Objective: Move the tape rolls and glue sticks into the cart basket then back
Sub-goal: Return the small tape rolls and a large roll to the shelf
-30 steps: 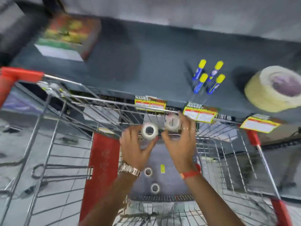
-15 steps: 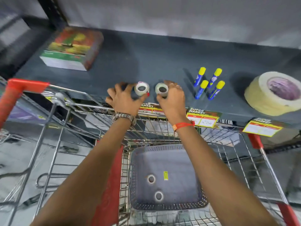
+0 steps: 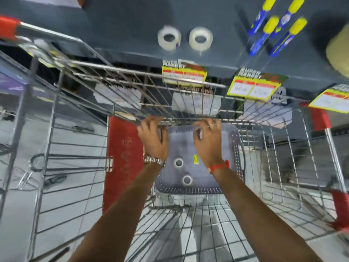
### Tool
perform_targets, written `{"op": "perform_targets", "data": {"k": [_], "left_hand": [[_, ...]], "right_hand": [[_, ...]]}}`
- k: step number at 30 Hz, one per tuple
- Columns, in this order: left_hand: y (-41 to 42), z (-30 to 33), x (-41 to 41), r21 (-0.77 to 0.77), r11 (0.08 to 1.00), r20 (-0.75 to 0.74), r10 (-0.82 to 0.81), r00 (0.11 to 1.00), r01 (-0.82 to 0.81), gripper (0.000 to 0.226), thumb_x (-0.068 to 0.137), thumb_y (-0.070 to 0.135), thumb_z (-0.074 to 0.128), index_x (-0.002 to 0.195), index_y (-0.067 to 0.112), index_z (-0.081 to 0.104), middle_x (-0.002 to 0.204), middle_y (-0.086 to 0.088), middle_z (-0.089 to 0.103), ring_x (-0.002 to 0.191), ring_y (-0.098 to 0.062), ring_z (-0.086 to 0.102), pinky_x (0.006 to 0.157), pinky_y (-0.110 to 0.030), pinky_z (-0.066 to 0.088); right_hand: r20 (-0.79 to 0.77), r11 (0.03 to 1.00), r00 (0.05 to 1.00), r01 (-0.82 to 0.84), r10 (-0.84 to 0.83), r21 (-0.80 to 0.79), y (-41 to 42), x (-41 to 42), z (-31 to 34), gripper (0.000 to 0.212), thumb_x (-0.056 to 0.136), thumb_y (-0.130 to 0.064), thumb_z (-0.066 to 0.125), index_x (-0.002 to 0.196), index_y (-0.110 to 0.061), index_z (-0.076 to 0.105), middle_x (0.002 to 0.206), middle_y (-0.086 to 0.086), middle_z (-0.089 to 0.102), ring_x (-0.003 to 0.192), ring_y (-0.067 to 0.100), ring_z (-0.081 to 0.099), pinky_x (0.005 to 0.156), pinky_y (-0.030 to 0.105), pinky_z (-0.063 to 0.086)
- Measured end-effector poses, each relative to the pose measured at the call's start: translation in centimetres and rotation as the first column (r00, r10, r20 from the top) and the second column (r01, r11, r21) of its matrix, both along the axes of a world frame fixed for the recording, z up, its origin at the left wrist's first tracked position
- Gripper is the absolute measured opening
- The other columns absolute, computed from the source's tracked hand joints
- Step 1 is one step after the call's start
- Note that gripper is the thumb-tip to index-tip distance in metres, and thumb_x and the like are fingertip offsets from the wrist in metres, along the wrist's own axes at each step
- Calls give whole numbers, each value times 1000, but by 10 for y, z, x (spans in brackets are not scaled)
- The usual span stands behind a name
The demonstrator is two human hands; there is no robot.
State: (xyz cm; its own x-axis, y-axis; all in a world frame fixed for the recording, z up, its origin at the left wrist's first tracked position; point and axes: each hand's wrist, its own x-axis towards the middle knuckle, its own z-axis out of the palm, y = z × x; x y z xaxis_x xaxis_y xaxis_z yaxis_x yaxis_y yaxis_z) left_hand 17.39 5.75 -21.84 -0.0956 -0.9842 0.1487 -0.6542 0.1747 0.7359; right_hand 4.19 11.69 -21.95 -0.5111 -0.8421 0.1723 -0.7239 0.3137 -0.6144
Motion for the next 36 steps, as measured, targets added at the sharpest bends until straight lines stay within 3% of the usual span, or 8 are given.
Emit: {"op": "perform_targets", "data": {"k": [4, 9, 12, 16, 20, 29, 32, 36], "left_hand": [[34, -74, 17, 539, 833, 76, -197, 977, 126, 40, 71, 1, 50, 110, -2, 59, 121, -27, 54, 112, -40, 51, 95, -43, 45], [53, -113, 19, 767, 590, 164, -563, 810, 255, 60, 83, -3, 57, 137, 5, 33, 147, -18, 31, 136, -30, 30, 110, -29, 24], [51, -133, 14, 717, 599, 157, -636, 755, 356, 62, 76, 9, 60, 134, 7, 39, 144, -20, 36, 135, -33, 32, 114, -35, 22], [51, -166, 13, 659, 645, 187, -638, 747, 387, 62, 62, 19, 63, 122, 6, 55, 126, -27, 53, 118, -43, 49, 105, -51, 38], [53, -175, 8, 629, 659, 302, -696, 652, 412, 56, 72, 38, 68, 123, 22, 53, 126, -15, 48, 113, -35, 50, 99, -46, 44], [40, -107, 3, 588, 737, 190, -526, 829, 333, 55, 67, 17, 69, 118, 7, 51, 120, -15, 52, 109, -28, 51, 90, -30, 46], [34, -53, -2, 397, 820, 76, -476, 876, 411, 46, 60, 6, 73, 105, 0, 61, 108, -21, 60, 105, -31, 50, 85, -35, 52], [11, 27, -9, 216, 873, -142, -416, 898, 438, 58, 61, 35, 61, 113, 8, 59, 112, -12, 49, 98, -18, 54, 83, -18, 46]], "right_hand": [[287, 709, 958, -202, -1, 676, 31, 8, -68, 37, 74, -19, 72, 102, 3, 61, 108, 25, 64, 107, 38, 56, 92, 42, 45], [401, 533, 904, -269, -148, 802, 51, 29, -114, 76, 65, -28, 83, 124, 1, 46, 127, 24, 51, 117, 38, 52, 92, 40, 47], [365, 539, 909, -209, -199, 816, 61, 43, -137, 80, 65, -27, 81, 130, -7, 40, 130, 19, 45, 115, 37, 55, 94, 40, 47], [193, 614, 965, -47, -175, 788, 67, 57, -153, 50, 78, -21, 67, 122, -8, 45, 125, 18, 44, 105, 39, 58, 87, 42, 51], [197, 640, 974, -82, -110, 764, 70, 61, -159, 44, 74, -15, 62, 115, -11, 47, 120, 20, 48, 107, 36, 55, 90, 39, 50], [195, 619, 980, -125, -45, 775, 73, 35, -102, 55, 71, -6, 68, 122, -3, 46, 127, 18, 48, 116, 34, 46, 99, 35, 40], [240, 717, 969, -125, -61, 686, 65, 29, -62, 49, 68, -12, 71, 113, -3, 54, 118, 17, 57, 111, 34, 51, 92, 35, 44], [243, 923, 964, 10, -112, 385, 36, 15, 8, 50, 69, -4, 71, 117, 0, 57, 120, 20, 58, 112, 36, 54, 93, 35, 45]]}}
